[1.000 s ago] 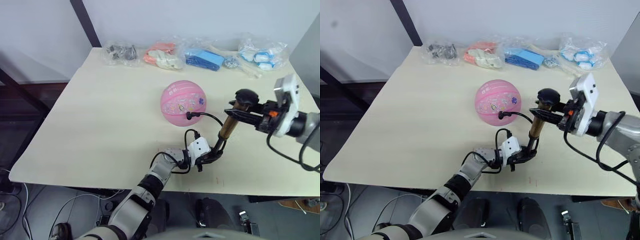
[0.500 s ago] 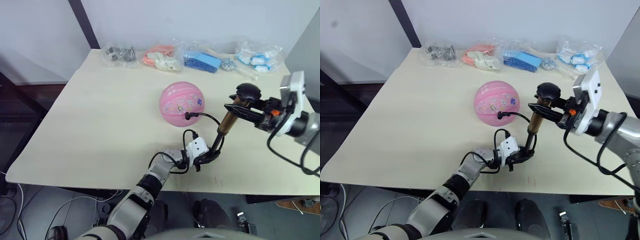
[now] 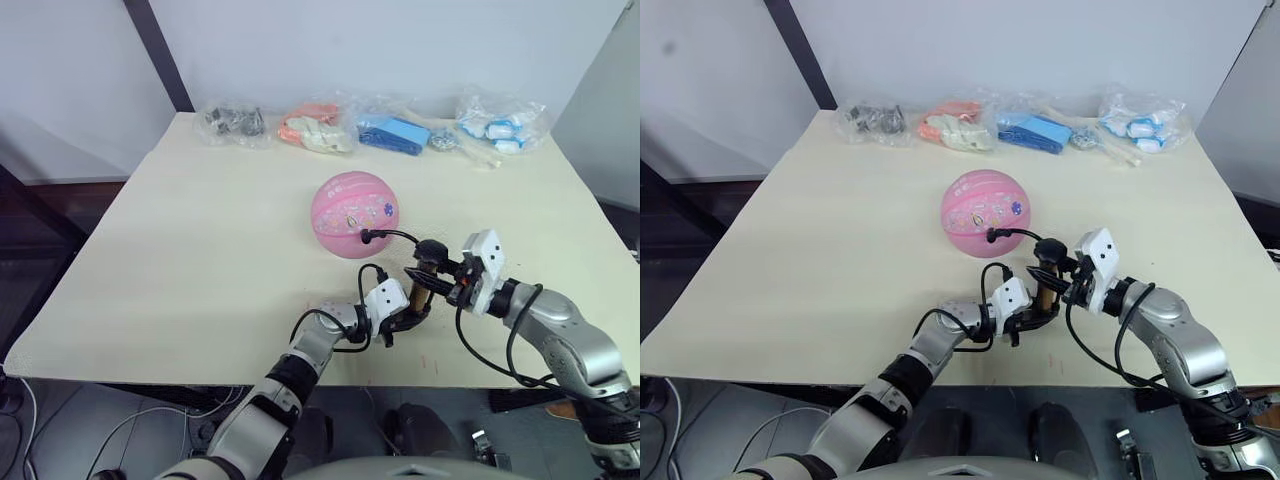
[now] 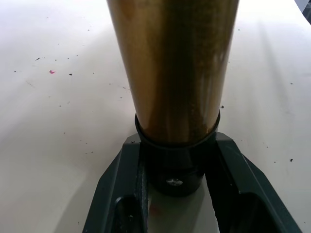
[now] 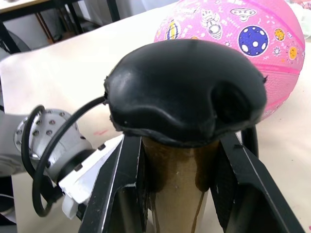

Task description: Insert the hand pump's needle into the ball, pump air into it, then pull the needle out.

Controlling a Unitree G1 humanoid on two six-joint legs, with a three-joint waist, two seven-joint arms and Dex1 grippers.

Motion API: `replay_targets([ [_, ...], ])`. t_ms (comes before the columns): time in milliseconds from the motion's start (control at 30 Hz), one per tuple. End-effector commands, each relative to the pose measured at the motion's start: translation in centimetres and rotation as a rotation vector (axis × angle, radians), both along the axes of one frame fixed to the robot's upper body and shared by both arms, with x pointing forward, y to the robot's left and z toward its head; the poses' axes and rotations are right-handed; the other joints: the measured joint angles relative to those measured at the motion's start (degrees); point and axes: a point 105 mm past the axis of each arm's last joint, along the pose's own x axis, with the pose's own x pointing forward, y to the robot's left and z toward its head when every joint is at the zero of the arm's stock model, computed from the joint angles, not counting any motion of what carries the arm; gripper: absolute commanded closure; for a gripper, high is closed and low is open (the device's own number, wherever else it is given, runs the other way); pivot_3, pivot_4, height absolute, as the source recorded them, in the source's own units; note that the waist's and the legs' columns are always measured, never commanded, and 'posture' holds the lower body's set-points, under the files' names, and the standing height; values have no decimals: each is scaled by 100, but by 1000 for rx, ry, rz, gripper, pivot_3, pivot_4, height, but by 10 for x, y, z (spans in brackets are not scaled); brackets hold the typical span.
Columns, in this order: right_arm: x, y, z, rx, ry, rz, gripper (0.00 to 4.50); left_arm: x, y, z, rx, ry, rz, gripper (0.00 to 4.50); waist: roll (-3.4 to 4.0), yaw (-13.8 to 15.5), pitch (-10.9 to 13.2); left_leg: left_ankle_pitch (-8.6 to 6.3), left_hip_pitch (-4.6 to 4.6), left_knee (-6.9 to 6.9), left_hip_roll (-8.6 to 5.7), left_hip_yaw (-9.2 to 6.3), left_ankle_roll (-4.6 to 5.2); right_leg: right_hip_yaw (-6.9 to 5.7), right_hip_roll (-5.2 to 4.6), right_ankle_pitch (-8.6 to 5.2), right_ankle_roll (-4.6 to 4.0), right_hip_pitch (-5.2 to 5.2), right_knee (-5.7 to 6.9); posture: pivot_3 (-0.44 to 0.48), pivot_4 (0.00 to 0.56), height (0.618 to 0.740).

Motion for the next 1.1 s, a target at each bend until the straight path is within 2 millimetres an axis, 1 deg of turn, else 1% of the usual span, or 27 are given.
replay_targets([
  [33,-28,-6,-76,-125,299,10,3447,-5,4,-17,47,49,3,3378,4,2,-1,0,12,-1,1,-3,0,-2,0,-4,-6,7,0,0,150,740],
  [67,-25,-8,-68,-121,273,6,3447,-5,3,-17,46,49,2,3378,5,5,-1,-1,27,-5,3,-6,-1,0,-5,-7,-9,20,0,0,150,740],
  [100,-21,-11,-55,-113,236,3,3447,-5,3,-18,46,50,2,3378,7,8,-1,-1,32,-7,3,-16,-2,1,-7,-7,-9,23,0,0,150,740],
  [200,-12,-17,-8,-75,111,4,3447,-6,2,-19,44,51,-1,3378,29,28,12,-1,20,-7,-3,-34,-3,-1,-18,-7,-6,21,-6,0,150,740],
  [233,-11,-18,3,-66,87,8,3447,-7,1,-19,44,51,-1,3378,45,39,24,0,15,-7,-9,-34,-3,0,-20,1,8,19,-6,0,150,740],
  [267,-10,-21,20,-60,47,12,3447,-7,1,-20,44,52,-2,3378,55,58,33,0,-8,-7,-20,-35,-3,0,-28,4,19,3,-9,0,150,740],
  [300,-9,-25,47,-38,-11,17,3447,-7,1,-20,43,52,-3,3378,65,68,42,1,-53,3,-30,-43,-4,-11,-28,9,28,-29,-11,0,150,740],
  [367,-10,-29,81,-18,-81,25,3447,-8,1,-21,42,53,-5,3378,109,98,94,1,-66,6,-38,-45,-4,-9,-38,10,29,-35,-14,0,150,740],
  [400,-11,-31,92,-14,-101,27,3447,-8,0,-21,42,53,-6,3378,126,114,118,1,-77,7,-46,-46,-4,-9,-49,13,36,-41,-14,0,150,740],
  [433,-13,-32,102,-10,-118,31,3447,-9,0,-21,41,52,-8,3378,127,131,128,1,-89,8,-50,-43,-4,-5,-56,16,40,-53,-14,0,150,740],
  [533,-16,-38,139,31,-190,25,3447,-10,0,-21,40,51,-11,3378,100,149,156,1,-100,9,-59,-45,-3,-12,-58,14,46,-56,-21,0,150,740],
  [600,-19,-42,156,56,-218,25,3447,-10,0,-21,40,51,-13,3378,91,156,167,1,-107,11,-58,-46,-3,-15,-59,14,46,-62,-22,0,150,740],
  [667,-19,-47,170,65,-246,13,3447,-9,0,-21,40,50,-14,3378,92,154,169,1,-137,25,-56,-45,-3,-19,-60,19,40,-84,-18,0,150,740],
  [733,-19,-49,178,64,-259,3,3447,-8,0,-20,40,50,-15,3378,95,156,171,2,-173,44,-57,-42,-3,-20,-59,31,32,-119,-8,0,150,740],
  [800,-20,-50,184,56,-270,1,3447,-8,0,-20,40,49,-15,3378,93,157,174,2,-179,58,-58,-40,-2,-21,-57,33,34,-121,-5,0,150,740],
  [867,-19,-49,185,46,-272,-2,3447,-8,0,-19,40,49,-17,3378,94,154,185,2,-180,62,-58,-37,-2,-20,-57,35,37,-121,-5,0,150,740],
  [900,-17,-48,179,41,-257,-5,3447,-8,0,-19,40,49,-17,3378,94,154,188,2,-180,62,-58,-37,-2,-19,-57,36,40,-121,-5,0,150,740],
  [933,-14,-47,169,17,-232,-14,3447,-8,0,-19,40,48,-18,3378,94,155,189,2,-180,63,-58,-36,-2,-18,-57,36,41,-121,-5,0,150,740],
  [1000,-10,-44,141,-32,-167,-26,3447,-8,-1,-18,38,47,-18,3378,94,154,188,2,-180,64,-58,-32,-2,-18,-56,36,42,-121,-5,0,150,740],
  [1100,-7,-39,111,-14,-94,-30,3447,-8,-1,-18,37,47,-18,3378,69,152,172,1,-173,64,-52,-30,-2,-20,-47,32,47,-112,-6,0,150,740],
])
